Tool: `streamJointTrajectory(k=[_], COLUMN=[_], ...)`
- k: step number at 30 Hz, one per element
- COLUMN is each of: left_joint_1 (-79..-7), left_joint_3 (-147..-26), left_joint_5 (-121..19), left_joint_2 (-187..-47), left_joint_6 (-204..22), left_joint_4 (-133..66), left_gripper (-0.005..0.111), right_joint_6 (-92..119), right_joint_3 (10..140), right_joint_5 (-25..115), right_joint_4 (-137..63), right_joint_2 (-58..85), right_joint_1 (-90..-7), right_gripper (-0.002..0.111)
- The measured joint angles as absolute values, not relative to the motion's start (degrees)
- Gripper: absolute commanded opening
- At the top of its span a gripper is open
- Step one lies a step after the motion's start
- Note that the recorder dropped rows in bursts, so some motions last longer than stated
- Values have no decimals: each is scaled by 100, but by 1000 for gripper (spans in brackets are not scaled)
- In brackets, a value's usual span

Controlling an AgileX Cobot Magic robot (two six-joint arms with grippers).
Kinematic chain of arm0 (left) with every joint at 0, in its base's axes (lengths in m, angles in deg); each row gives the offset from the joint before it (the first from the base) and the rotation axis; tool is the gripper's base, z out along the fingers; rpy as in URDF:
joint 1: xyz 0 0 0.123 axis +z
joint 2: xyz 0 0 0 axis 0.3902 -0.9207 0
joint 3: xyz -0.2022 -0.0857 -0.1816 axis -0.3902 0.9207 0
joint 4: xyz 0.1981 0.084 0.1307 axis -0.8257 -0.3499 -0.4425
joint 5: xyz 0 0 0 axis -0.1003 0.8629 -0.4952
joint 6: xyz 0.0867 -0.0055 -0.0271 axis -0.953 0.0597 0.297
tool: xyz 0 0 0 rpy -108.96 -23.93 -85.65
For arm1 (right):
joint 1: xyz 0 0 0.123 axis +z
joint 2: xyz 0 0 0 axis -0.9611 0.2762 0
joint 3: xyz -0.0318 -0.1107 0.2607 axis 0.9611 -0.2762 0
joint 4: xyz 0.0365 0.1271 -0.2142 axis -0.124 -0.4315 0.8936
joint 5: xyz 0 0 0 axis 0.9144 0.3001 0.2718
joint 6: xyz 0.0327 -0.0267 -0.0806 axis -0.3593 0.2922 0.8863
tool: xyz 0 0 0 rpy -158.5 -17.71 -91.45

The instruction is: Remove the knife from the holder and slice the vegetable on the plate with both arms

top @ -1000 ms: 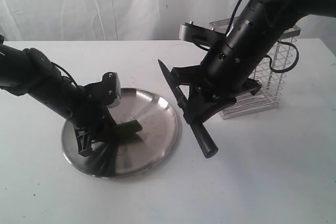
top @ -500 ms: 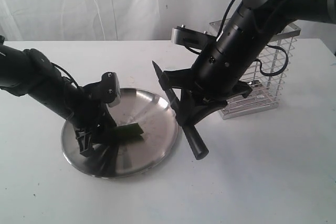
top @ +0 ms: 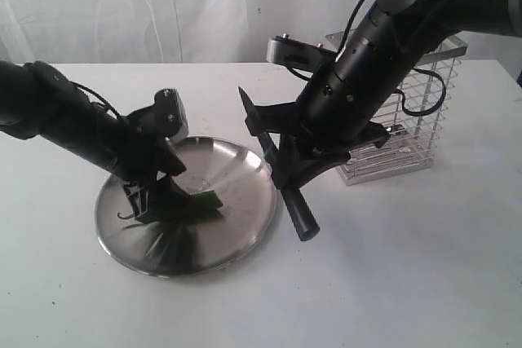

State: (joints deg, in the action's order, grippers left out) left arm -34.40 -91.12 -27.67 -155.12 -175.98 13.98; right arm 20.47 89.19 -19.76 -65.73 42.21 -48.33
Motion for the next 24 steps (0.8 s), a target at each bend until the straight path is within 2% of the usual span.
streamJointTrajectory(k=[5,7,9,12,18,24], left_joint_1=[-3440,-3440,-3440,-3367,-2751,-2440], left_joint_3=[-9112,-9112,-9112,-9112,-9112,-9112], left_joint_5=[-2930,-2930,-2942,-3108,-3369,-2401], left_joint_2=[-14879,-14632,-14393,-14076,-13941,-14433], left_joint_6=[-17709,-17719,-17690,-17304,-15970,-15682], left_joint_4=[1563,1590,1667,1973,2779,3895], left_gripper=[62,57,39,1,0,0], right_joint_6=[1951,1805,1615,1236,-192,-998], right_joint_3=[8919,8919,8919,8919,8919,8919], right_joint_5=[-2014,-2030,-2020,-1831,-961,-990], right_joint_4=[-6573,-6573,-6573,-6560,-5920,-5446], right_joint_2=[4273,4366,4506,4713,4800,4933], right_joint_1=[-4777,-4681,-4501,-4166,-3457,-3079], right_gripper=[0,0,0,0,0,0])
